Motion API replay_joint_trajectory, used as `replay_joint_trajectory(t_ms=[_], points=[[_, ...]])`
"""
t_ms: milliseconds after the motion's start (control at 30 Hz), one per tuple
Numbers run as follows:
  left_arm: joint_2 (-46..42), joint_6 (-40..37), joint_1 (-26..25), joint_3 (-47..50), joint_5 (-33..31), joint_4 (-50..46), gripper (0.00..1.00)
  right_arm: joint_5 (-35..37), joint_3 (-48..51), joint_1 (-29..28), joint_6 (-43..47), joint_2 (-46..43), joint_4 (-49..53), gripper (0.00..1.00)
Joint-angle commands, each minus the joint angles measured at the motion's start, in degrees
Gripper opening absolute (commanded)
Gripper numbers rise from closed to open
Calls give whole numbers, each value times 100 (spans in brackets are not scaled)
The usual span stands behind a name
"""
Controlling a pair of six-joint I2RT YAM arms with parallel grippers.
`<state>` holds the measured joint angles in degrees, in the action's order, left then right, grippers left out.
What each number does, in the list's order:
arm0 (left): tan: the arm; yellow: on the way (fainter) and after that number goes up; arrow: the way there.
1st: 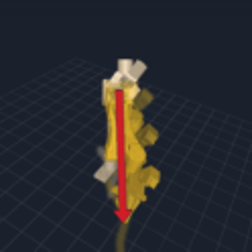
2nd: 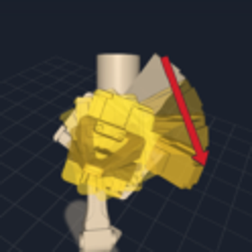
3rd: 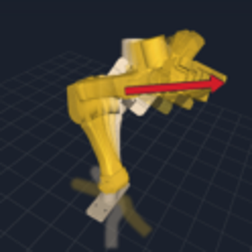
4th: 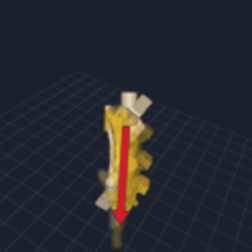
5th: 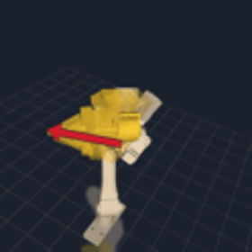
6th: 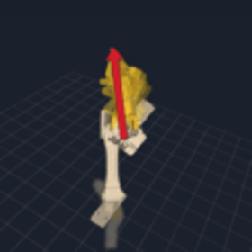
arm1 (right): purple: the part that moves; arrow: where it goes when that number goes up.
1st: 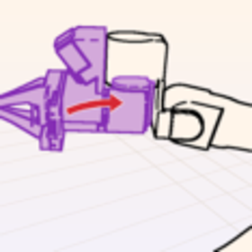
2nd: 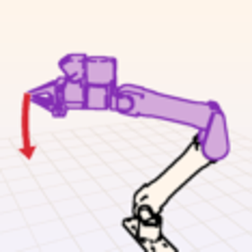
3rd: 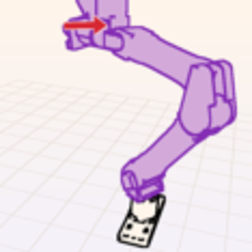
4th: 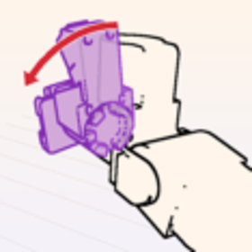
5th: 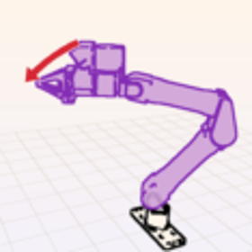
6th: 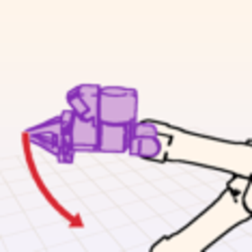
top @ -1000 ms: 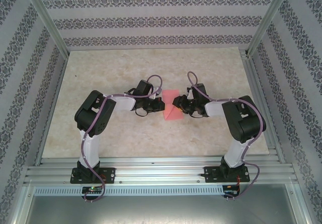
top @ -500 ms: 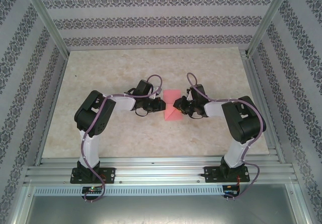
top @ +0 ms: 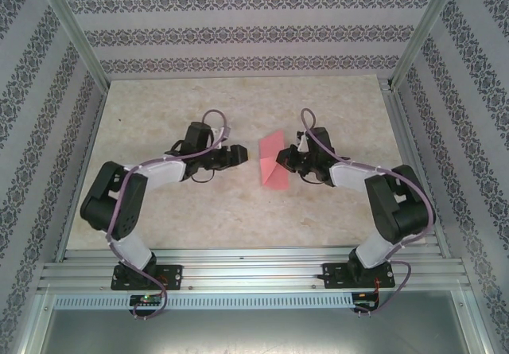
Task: Fold a paper plane with a square sheet of paper (fold left side to right side)
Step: Turn over the paper at the center of the table.
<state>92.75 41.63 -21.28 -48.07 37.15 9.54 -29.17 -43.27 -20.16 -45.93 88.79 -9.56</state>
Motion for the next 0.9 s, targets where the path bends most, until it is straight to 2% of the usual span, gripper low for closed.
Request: replay_joint_trajectory(t_ms=[0, 33, 233, 300, 600, 667, 733, 867], points=[[-645, 647, 189, 378, 298, 1149, 95, -288, 133, 108, 359, -778, -525, 0], [-799, 796, 195, 445, 360, 1331, 100, -374, 136, 113, 344, -962, -617, 0], [-996, 2003, 6, 598, 1068, 3312, 100, -901, 41, 65, -269, -1507, -1569, 0], [-974, 2178, -155, 523, 1141, 3648, 100, -935, -70, -40, -344, -1578, -1607, 0], [-800, 1968, -670, 27, 1137, 3113, 96, -1108, -270, -328, -685, -1696, -2054, 0], [-734, 2045, -710, 15, 1158, 3212, 92, -1095, -266, -354, -722, -1706, -2076, 0], [-697, 2117, -743, 9, 1198, 3381, 83, -1101, -270, -364, -720, -1700, -2063, 0], [-701, 2126, -759, -44, 1223, 3358, 57, -1087, -235, -350, -708, -1647, -2038, 0]])
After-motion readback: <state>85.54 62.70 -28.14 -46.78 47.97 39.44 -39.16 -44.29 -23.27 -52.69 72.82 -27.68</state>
